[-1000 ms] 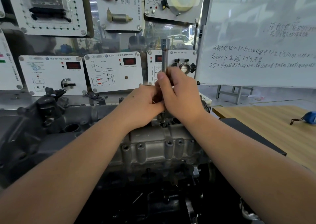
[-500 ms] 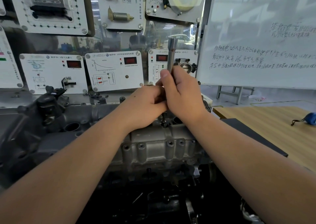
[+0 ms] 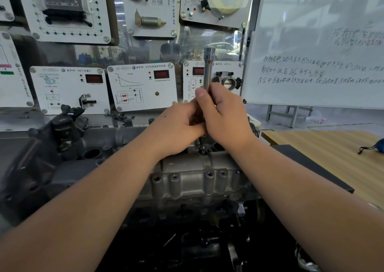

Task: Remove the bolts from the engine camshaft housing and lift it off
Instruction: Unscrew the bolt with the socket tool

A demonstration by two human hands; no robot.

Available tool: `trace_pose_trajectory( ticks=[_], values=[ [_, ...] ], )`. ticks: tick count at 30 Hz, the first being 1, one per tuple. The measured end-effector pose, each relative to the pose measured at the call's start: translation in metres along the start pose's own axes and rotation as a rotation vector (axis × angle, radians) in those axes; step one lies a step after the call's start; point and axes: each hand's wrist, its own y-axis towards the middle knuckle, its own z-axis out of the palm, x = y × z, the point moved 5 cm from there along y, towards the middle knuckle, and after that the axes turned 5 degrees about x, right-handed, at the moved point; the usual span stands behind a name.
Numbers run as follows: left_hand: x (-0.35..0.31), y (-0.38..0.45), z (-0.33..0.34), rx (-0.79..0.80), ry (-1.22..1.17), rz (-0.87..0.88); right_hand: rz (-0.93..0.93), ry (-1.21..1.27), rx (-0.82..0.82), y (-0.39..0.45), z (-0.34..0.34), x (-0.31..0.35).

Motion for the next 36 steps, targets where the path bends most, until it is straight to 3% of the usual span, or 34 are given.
trace_pose_trajectory(
  ticks=[19, 25, 32, 36],
  values=[
    [-0.0076, -0.0038, -0.0029, -0.011, 0.052, 0.018, 0.000, 0.019, 0.061, -0.0008, 0.0038, 0.0013],
    [-0.0015, 0.0003, -0.0036, -0.052, 0.106, -0.012, -0.010, -0.019, 0.004, -0.0014, 0.0011, 0.0000],
    [-0.0063, -0.0036, -0.0014, 0.005, 0.019, 0.016, 0.001, 0.020, 0.033, 0.0000, 0.0033, -0.0001],
    [-0.0044, -0.0023, -0.0044, -0.053, 0.059, -0.014, -0.028, 0.012, 0.018, -0.0009, 0.0023, 0.0023]
  ],
)
